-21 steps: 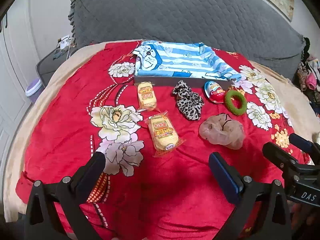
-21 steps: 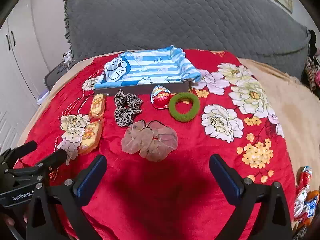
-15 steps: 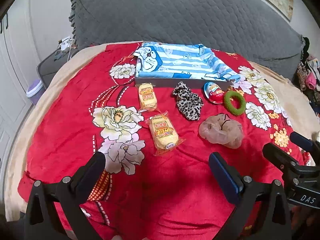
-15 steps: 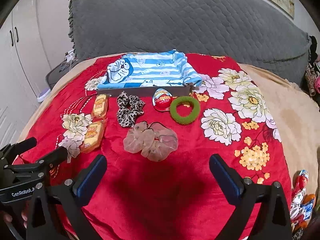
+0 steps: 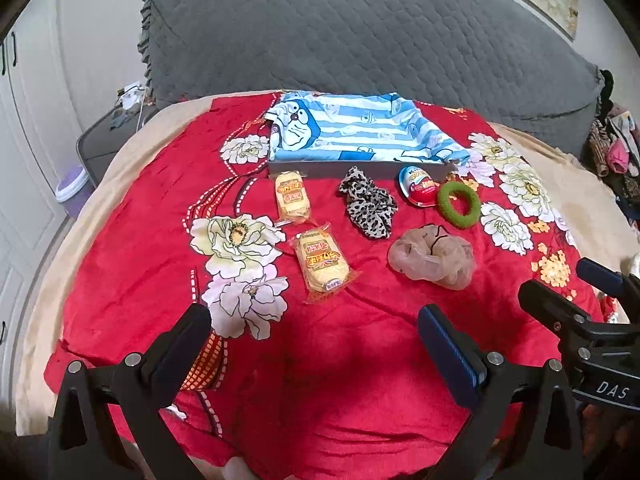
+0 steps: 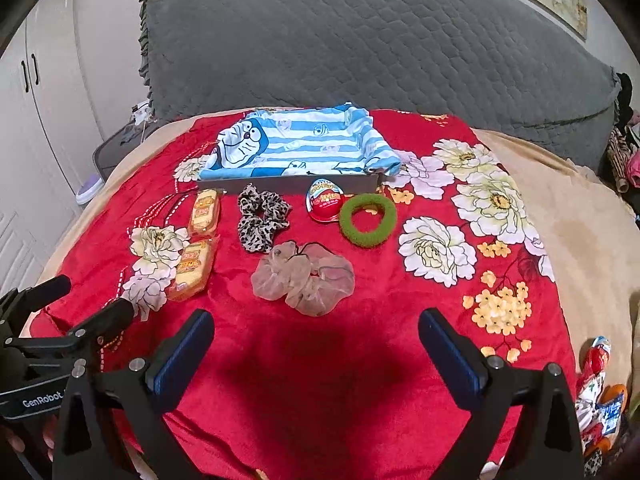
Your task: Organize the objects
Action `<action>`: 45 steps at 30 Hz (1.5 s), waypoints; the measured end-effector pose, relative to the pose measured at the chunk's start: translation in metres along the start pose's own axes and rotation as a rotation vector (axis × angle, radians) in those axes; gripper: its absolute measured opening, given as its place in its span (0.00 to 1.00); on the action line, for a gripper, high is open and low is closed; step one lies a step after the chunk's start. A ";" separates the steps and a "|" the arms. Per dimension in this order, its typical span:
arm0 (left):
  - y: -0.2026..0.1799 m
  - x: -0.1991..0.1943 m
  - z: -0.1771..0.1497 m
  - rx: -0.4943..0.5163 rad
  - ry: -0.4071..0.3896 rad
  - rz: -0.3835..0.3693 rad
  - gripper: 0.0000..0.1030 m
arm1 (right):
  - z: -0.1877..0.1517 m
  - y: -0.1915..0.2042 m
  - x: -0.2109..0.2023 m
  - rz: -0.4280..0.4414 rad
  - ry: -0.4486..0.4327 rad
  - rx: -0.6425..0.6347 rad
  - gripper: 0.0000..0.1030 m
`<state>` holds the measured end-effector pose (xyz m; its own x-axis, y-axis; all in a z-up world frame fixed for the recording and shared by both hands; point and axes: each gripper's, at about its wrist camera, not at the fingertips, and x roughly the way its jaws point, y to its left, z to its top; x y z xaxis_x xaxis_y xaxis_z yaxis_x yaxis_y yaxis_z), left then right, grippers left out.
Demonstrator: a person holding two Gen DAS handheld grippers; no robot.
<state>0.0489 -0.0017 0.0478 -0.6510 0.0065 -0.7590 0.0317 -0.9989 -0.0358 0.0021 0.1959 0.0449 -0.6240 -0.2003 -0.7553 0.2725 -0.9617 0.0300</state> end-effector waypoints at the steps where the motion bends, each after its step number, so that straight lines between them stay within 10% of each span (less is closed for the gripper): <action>1: 0.000 -0.001 0.000 -0.002 0.001 0.000 1.00 | -0.001 0.000 -0.002 0.008 0.000 -0.004 1.00; 19: -0.006 -0.046 -0.010 0.027 -0.036 -0.012 1.00 | -0.011 0.003 -0.038 0.000 -0.004 -0.030 1.00; 45: 0.016 0.067 0.019 -0.054 0.077 0.006 1.00 | 0.012 -0.012 0.045 -0.007 0.087 0.016 1.00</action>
<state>-0.0086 -0.0184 0.0085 -0.5908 0.0067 -0.8068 0.0769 -0.9949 -0.0646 -0.0382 0.1961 0.0186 -0.5592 -0.1774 -0.8099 0.2565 -0.9659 0.0345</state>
